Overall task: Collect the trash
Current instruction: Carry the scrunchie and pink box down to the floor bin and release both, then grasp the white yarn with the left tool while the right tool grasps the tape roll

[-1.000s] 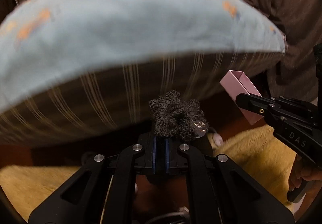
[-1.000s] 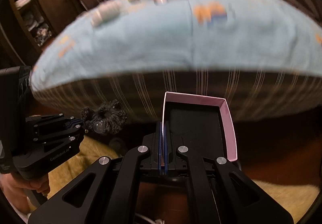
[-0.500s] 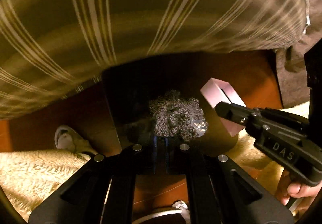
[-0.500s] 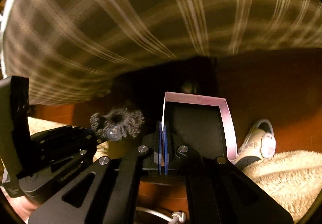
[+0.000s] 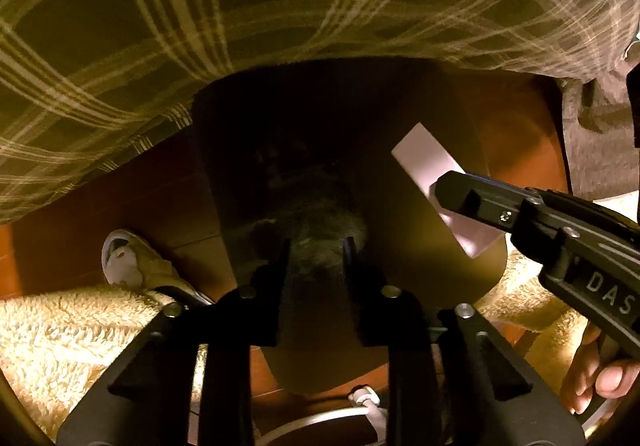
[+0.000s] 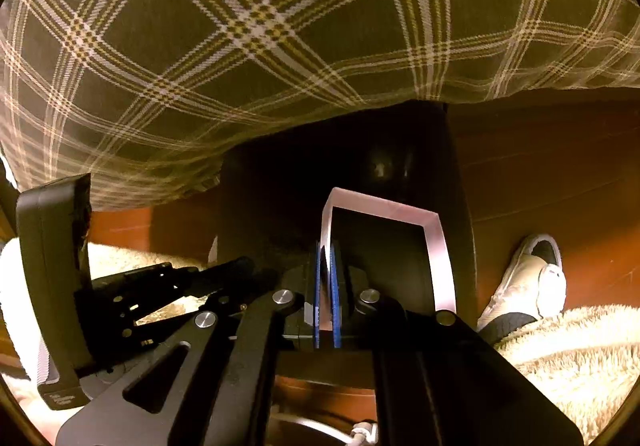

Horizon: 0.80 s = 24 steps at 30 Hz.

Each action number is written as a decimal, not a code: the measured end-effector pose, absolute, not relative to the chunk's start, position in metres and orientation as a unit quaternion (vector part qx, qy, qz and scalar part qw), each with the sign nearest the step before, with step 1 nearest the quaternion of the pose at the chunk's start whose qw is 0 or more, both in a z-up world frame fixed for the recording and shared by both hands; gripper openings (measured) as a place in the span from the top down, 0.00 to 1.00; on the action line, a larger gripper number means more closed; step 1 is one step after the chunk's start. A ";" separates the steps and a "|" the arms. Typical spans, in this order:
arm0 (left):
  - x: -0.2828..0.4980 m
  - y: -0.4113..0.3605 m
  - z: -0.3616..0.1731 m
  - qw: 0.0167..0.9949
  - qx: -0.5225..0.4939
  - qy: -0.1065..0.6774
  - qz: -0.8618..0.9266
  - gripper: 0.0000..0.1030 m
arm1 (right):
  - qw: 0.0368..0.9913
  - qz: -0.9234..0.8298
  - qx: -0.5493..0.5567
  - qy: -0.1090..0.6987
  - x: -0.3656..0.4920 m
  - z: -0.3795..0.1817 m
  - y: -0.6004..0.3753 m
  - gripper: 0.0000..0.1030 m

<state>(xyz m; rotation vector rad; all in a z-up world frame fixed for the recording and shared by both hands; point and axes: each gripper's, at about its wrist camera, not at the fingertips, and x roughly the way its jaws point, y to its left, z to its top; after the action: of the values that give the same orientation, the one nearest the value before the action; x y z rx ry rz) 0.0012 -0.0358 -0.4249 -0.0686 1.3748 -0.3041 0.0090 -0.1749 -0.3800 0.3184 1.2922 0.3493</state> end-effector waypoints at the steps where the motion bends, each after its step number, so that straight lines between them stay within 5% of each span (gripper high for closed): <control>1: 0.001 -0.037 -0.422 0.764 -0.031 0.629 -0.140 0.72 | 0.773 0.161 0.148 0.595 0.009 -0.377 -0.175 0.92; 4: -0.001 -0.035 -0.411 0.771 -0.029 0.622 -0.135 0.66 | 0.777 0.160 0.151 0.590 0.010 -0.376 -0.172 0.82; 7: -0.003 -0.033 -0.398 0.780 -0.025 0.612 -0.130 0.61 | 0.782 0.162 0.163 0.579 0.009 -0.367 -0.178 0.50; 14: -0.010 -0.029 -0.334 0.820 -0.002 0.558 -0.125 0.46 | 0.850 0.134 0.109 0.498 -0.002 -0.296 -0.191 0.48; 21: -0.015 -0.027 -0.235 0.871 0.017 0.471 -0.141 0.33 | 0.928 0.103 0.071 0.352 -0.012 -0.180 -0.215 0.25; 24: -0.009 -0.020 -0.195 0.890 0.007 0.433 -0.144 0.30 | 0.938 0.105 0.065 0.325 -0.002 -0.148 -0.218 0.25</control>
<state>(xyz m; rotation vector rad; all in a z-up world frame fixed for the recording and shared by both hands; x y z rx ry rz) -0.0092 -0.0196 -0.1948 0.0149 0.8986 -0.2993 -0.0018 -0.2177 -0.1484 0.1332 0.6641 0.2140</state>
